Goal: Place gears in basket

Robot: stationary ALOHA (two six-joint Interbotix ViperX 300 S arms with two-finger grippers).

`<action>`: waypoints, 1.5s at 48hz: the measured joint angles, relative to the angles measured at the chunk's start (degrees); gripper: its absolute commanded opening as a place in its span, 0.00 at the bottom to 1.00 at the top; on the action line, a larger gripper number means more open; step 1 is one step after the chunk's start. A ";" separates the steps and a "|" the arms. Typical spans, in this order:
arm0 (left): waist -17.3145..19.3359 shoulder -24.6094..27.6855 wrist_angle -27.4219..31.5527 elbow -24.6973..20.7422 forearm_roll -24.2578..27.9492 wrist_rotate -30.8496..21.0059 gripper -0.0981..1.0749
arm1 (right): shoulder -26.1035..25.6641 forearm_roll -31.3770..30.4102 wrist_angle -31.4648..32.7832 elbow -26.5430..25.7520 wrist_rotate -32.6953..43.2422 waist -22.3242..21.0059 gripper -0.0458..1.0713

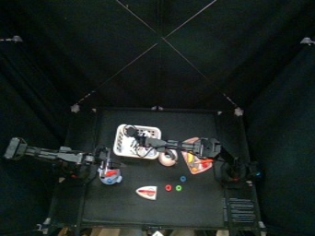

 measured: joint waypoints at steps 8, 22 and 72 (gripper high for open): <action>0.00 -0.09 0.00 0.00 0.00 0.00 0.06 | 0.62 0.09 0.00 0.00 0.09 -0.62 0.65; 0.00 -0.09 0.00 0.00 0.09 0.00 0.06 | 1.58 0.70 0.00 0.00 0.09 -1.05 0.65; 0.09 -0.09 -0.09 0.00 0.00 0.00 0.06 | 2.64 0.79 0.00 -0.09 0.09 -1.23 0.89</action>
